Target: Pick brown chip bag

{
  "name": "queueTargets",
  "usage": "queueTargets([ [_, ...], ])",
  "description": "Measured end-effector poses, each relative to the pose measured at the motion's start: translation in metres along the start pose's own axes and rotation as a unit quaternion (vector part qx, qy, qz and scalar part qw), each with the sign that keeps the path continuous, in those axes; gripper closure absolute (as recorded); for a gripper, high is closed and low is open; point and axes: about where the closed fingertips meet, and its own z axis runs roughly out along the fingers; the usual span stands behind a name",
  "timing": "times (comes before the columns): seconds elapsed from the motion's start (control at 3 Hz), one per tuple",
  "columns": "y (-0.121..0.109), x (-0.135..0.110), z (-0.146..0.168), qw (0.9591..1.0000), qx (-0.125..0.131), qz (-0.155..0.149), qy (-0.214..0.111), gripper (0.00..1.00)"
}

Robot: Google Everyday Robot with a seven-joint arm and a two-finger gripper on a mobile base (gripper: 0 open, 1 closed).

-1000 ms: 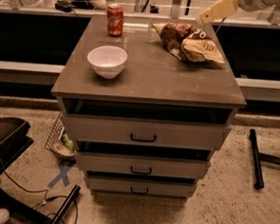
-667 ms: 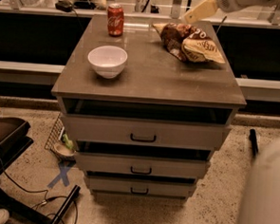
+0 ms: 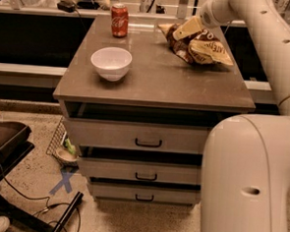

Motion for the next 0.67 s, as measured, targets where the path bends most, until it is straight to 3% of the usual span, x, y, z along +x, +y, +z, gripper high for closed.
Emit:
queueTargets([
  [0.33,0.003,0.034,0.028,0.9988,-0.009,0.018,0.044,0.00],
  [0.67,0.003,0.074,0.037,0.9950,-0.016,0.042,0.090,0.13],
])
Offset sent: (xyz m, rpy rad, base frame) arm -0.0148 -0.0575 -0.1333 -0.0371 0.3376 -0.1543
